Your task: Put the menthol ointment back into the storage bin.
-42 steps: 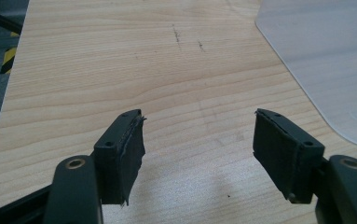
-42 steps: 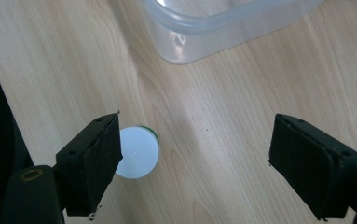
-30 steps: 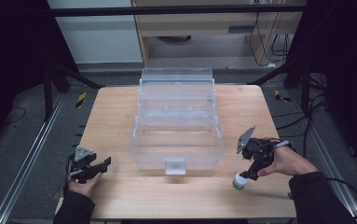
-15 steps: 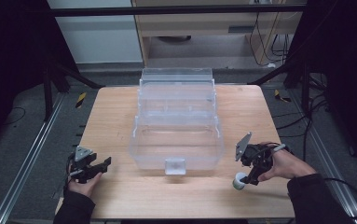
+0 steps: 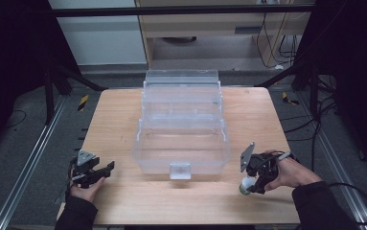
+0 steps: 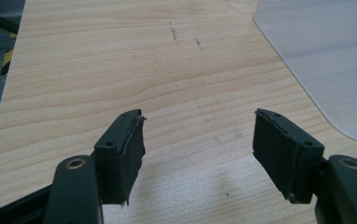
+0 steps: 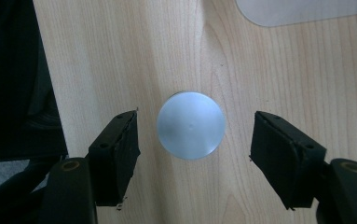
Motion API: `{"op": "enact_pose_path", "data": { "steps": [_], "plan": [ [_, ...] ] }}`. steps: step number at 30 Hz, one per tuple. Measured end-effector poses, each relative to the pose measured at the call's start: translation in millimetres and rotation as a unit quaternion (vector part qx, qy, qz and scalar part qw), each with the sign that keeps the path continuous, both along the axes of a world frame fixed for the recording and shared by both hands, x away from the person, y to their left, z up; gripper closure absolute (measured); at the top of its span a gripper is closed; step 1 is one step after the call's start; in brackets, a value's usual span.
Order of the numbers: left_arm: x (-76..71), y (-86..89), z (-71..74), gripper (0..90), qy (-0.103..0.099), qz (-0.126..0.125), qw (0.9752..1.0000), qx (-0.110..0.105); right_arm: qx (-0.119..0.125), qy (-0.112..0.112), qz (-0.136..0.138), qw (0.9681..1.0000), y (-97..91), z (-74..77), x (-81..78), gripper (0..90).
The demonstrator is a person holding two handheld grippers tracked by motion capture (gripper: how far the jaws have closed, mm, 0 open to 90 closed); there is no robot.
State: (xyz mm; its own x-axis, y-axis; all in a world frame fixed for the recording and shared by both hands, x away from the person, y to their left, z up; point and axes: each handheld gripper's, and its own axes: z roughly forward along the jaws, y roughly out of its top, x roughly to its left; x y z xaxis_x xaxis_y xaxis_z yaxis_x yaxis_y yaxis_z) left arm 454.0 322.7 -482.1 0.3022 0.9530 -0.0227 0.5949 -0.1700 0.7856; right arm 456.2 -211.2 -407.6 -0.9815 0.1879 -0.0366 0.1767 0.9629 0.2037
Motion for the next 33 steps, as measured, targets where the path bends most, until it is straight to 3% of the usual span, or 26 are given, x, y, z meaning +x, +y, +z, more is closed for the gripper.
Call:
{"op": "enact_pose_path", "data": {
  "steps": [15, 33],
  "plan": [
    [0.1, -0.1, -0.1, 33.1, 0.001, 0.0, 1.0, 0.0, -0.017, 0.007, 0.007, 0.9998, 5.2, -17.8, -2.0, 32.7],
    [0.4, 0.1, -0.8, 33.4, 0.002, 0.001, 1.0, -0.001, -0.026, 0.01, 0.011, 0.9995, 7.4, -32.3, 1.5, 42.2]
  ]
}}
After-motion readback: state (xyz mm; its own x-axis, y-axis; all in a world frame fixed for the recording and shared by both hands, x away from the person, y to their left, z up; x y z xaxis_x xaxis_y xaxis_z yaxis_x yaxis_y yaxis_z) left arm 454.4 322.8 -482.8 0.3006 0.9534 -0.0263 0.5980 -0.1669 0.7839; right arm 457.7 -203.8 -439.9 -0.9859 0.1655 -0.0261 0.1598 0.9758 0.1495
